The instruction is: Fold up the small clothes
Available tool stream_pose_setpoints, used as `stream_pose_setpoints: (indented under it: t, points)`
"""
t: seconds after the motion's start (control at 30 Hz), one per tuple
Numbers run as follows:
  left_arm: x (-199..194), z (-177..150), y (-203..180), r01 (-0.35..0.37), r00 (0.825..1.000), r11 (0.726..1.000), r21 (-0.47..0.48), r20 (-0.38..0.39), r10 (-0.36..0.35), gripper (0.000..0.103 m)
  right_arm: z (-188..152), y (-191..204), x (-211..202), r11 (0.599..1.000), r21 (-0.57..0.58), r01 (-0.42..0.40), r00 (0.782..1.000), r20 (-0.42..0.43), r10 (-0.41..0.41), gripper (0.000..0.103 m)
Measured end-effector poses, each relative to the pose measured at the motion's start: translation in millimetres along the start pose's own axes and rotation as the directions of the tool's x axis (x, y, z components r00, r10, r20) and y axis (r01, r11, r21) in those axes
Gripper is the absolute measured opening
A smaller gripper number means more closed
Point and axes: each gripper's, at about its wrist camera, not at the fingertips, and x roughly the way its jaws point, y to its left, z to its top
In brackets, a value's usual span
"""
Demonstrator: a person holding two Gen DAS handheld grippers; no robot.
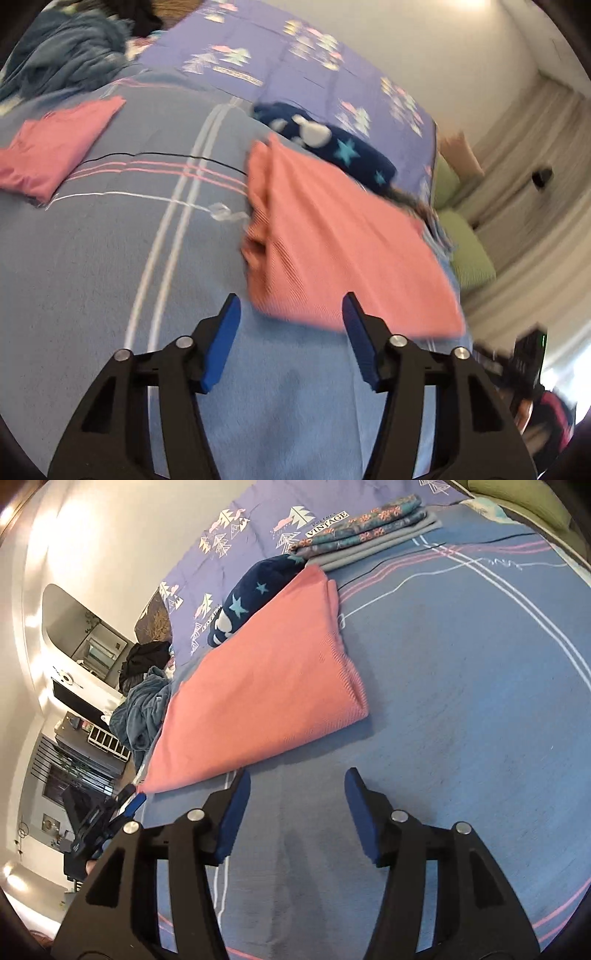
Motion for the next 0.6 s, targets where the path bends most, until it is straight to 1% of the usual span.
stream_pose_setpoints:
  t: [0.03, 0.07, 0.13, 0.17, 0.3, 0.33, 0.37, 0.4, 0.43, 0.5, 0.53, 0.57, 0.6]
  points:
    - [1, 3, 4, -0.02, 1.0, 1.0, -0.014, 0.011, 0.02, 0.044, -2, 0, -1, 1.0, 0.002, 0.0, 1.0, 0.001, 0.0, 0.055]
    - [4, 7, 9, -0.032, 0.999, 0.999, -0.022, 0.011, 0.032, 0.024, -3, 1, 0, 1.0, 0.003, 0.004, 1.0, 0.001, -0.004, 0.056]
    - [8, 8, 12, -0.017, 1.0, 1.0, -0.017, -0.017, 0.017, 0.0, -4, -1, 1, 1.0, 0.003, 0.01, 1.0, 0.002, -0.01, 0.056]
    - [7, 6, 11, 0.0, 1.0, 1.0, -0.012, -0.027, 0.0, 0.0, -3, -2, 1, 1.0, 0.009, 0.01, 1.0, 0.002, -0.01, 0.056]
    - [-3, 2, 4, 0.022, 1.0, 1.0, 0.018, 0.01, -0.022, 0.0, 2, -6, 4, 0.999, 0.038, 0.003, 1.0, 0.008, -0.003, 0.056]
    - [-3, 2, 4, 0.015, 1.0, 1.0, 0.025, 0.016, -0.015, 0.006, 2, -7, 4, 0.999, 0.039, 0.002, 1.0, 0.008, -0.003, 0.057]
    - [-3, 2, 3, 0.0, 1.0, 0.999, 0.041, 0.018, -0.001, 0.027, 2, -6, 6, 0.999, 0.037, 0.002, 1.0, 0.008, -0.002, 0.058]
    - [-2, 2, 2, -0.014, 1.0, 0.999, 0.046, 0.017, 0.013, 0.034, 3, -5, 7, 1.0, 0.03, 0.004, 1.0, 0.007, -0.004, 0.059]
    - [-1, 1, 2, -0.011, 1.0, 0.999, 0.047, 0.01, 0.011, 0.039, 3, -4, 8, 1.0, 0.025, 0.006, 1.0, 0.005, -0.006, 0.059]
    - [6, 1, -1, 0.011, 1.0, 0.998, 0.06, -0.022, -0.009, 0.039, 3, -1, 10, 1.0, 0.021, 0.012, 1.0, 0.005, -0.012, 0.06]
    - [12, 1, -4, 0.009, 1.0, 0.997, 0.071, -0.028, -0.007, 0.037, 4, -2, 10, 1.0, 0.027, 0.014, 1.0, 0.006, -0.014, 0.06]
    - [14, 0, -4, 0.009, 0.999, 0.997, 0.081, -0.032, -0.007, 0.013, 6, -2, 11, 0.999, 0.034, 0.014, 1.0, 0.007, -0.014, 0.06]
    - [19, 2, -5, -0.012, 0.999, 0.996, 0.087, -0.042, 0.016, 0.001, 8, -3, 13, 0.999, 0.047, 0.017, 1.0, 0.011, -0.017, 0.06]
